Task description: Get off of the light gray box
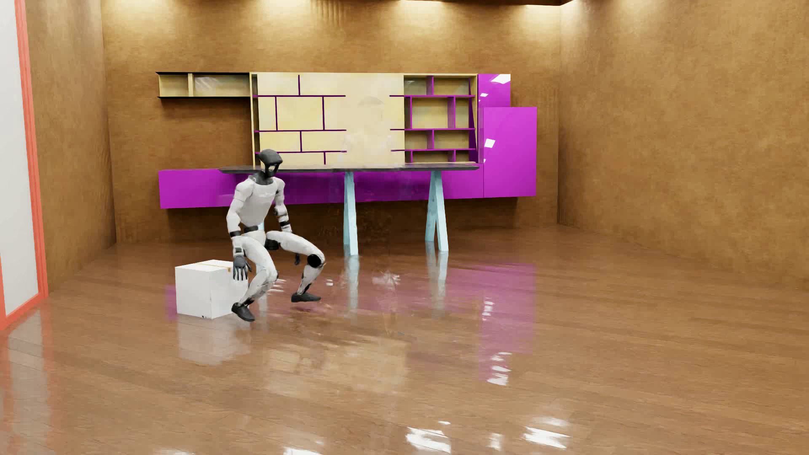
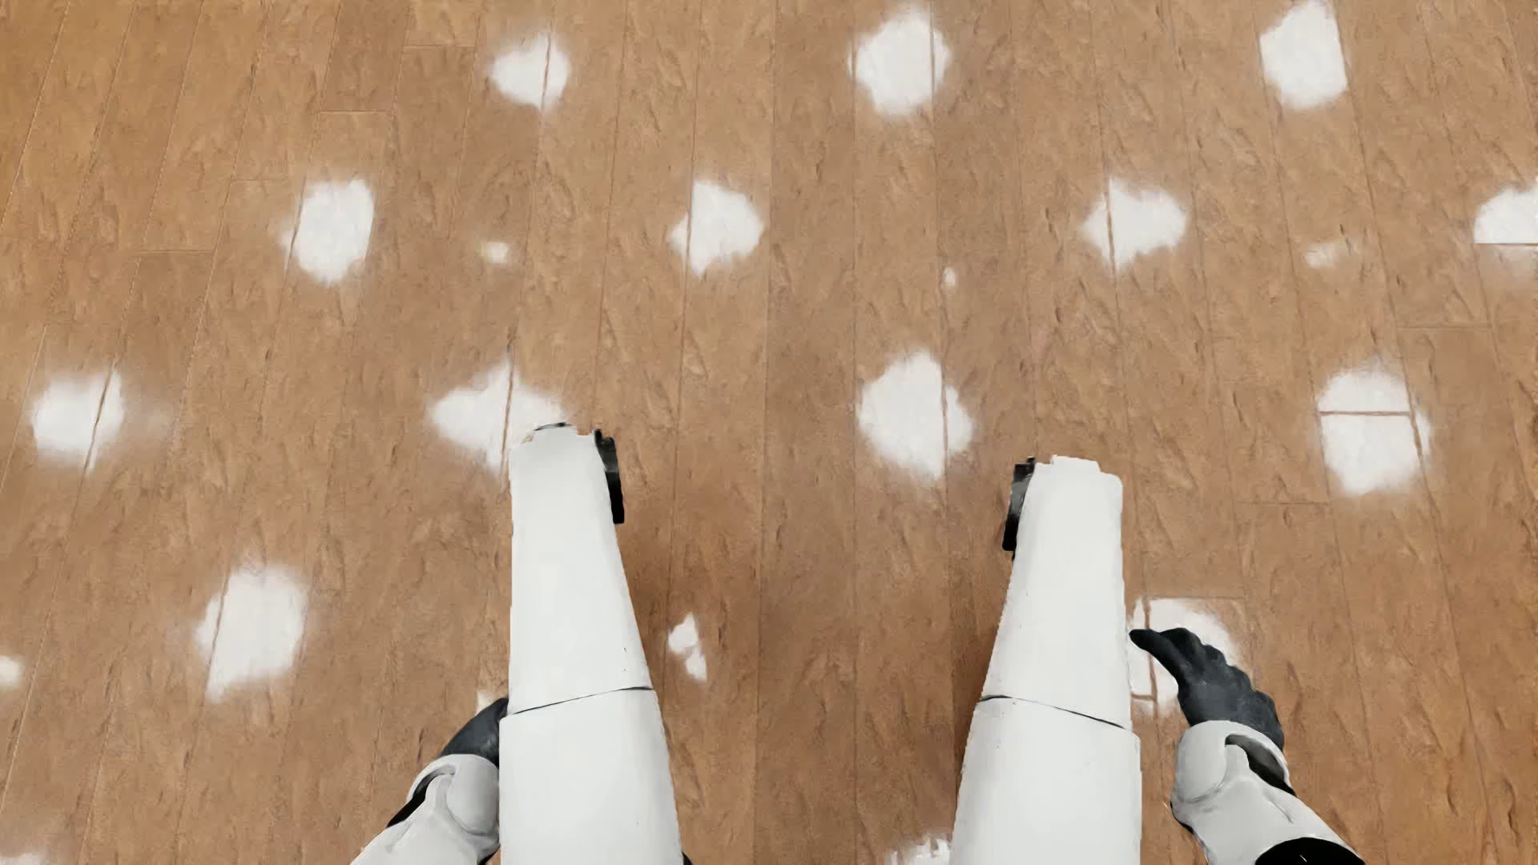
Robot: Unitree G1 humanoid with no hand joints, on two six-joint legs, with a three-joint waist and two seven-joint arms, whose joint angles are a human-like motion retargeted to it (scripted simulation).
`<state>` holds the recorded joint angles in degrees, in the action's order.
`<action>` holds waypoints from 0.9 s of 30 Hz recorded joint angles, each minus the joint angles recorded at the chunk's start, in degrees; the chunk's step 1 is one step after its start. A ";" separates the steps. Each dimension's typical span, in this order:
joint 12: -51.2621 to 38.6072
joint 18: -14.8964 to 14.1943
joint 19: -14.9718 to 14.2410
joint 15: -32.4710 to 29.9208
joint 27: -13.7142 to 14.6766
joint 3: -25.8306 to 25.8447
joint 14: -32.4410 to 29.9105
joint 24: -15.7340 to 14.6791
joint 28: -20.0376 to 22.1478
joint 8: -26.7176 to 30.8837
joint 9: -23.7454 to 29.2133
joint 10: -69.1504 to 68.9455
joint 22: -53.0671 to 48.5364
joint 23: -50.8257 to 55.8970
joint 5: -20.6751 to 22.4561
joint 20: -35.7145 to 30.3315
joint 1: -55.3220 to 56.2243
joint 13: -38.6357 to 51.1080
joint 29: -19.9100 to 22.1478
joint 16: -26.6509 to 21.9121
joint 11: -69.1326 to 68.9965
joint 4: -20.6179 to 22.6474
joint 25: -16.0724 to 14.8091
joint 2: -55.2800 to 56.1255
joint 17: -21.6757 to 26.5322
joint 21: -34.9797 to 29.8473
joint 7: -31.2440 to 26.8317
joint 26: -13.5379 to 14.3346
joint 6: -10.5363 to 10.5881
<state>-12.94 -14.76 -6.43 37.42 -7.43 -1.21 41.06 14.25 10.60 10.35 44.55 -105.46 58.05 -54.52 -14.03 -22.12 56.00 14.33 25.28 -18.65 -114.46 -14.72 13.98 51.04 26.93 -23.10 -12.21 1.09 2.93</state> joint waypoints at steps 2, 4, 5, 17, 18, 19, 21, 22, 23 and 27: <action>-0.36 -0.41 0.25 0.65 0.37 0.36 0.75 -5.36 1.56 -0.26 -1.28 0.17 4.14 -4.36 -0.19 1.75 -1.16 1.26 -1.11 2.52 -0.09 -0.83 -1.16 -0.46 -2.09 -1.25 0.16 1.69 -0.30; -0.07 -1.64 0.47 -0.07 0.63 0.25 0.86 -6.46 4.83 -0.91 -1.68 0.17 5.37 -5.44 0.12 2.49 -2.56 1.19 -1.18 2.96 0.28 -1.58 -1.95 -1.44 -3.37 -1.25 0.33 0.28 -0.53; -0.35 -1.63 0.59 -0.28 -1.10 0.21 0.63 -6.44 4.71 -1.04 -1.62 0.02 5.49 -6.43 0.32 2.15 -2.98 1.15 0.15 2.42 0.49 -1.54 -1.29 -2.00 -3.76 -1.37 0.19 0.18 -0.48; -0.73 0.58 -0.47 -4.30 1.17 0.52 0.27 -1.12 2.33 -0.59 1.13 -0.03 3.00 -6.25 3.25 0.25 -4.00 -1.33 -0.98 1.89 2.11 0.04 -1.18 -2.12 -3.15 0.40 0.33 0.25 1.58; -0.81 0.12 -0.57 -4.30 2.04 0.38 0.37 -1.03 1.67 -0.68 1.18 -0.14 2.81 -6.10 3.38 0.18 -3.22 -1.43 -1.60 1.52 2.21 -0.03 -1.36 -1.57 -2.93 0.90 0.08 0.86 1.62; -1.06 0.36 -0.56 -4.53 2.02 0.42 0.64 -0.73 1.41 -0.34 1.56 -0.28 2.47 -6.14 3.50 0.66 -2.53 -1.24 -1.85 1.27 2.15 -0.17 -1.90 -0.64 -3.00 0.89 -0.07 0.78 1.49; -1.17 0.63 -1.07 -4.26 1.57 0.22 0.79 -0.75 1.21 0.04 1.56 -0.43 1.66 -5.50 3.17 0.61 -0.27 -1.68 -0.58 0.65 2.04 0.01 -1.20 1.42 -3.17 1.98 -0.16 1.16 1.37; -1.24 0.36 -0.93 -4.19 1.75 0.23 0.96 -0.45 0.72 0.18 1.57 -0.44 1.20 -5.27 3.03 0.53 0.79 -1.51 -0.51 0.28 2.02 0.23 -1.64 2.60 -3.22 2.44 -0.38 1.20 1.23; -1.65 0.52 -0.54 -4.49 0.38 0.38 0.62 -0.01 0.54 0.23 1.78 -0.41 0.69 -4.73 3.38 0.83 2.36 -1.72 -0.80 0.00 2.25 0.45 -0.45 4.01 -3.40 2.46 -0.86 0.55 1.30; -3.42 2.27 -0.17 -3.73 1.18 0.36 0.44 -0.83 -0.74 0.51 -0.09 3.77 1.77 -4.48 3.27 -1.13 5.24 -2.12 -2.60 -0.71 5.67 1.99 -0.67 7.57 -3.26 3.46 -0.42 1.01 0.91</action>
<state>-16.36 -12.49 -6.60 33.68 -6.25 -0.86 41.50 13.42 9.85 10.87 44.47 -101.69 59.83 -59.01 -10.76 -23.25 61.24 12.21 22.68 -19.36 -108.80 -12.73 13.31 58.61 23.67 -19.64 -12.63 2.10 3.84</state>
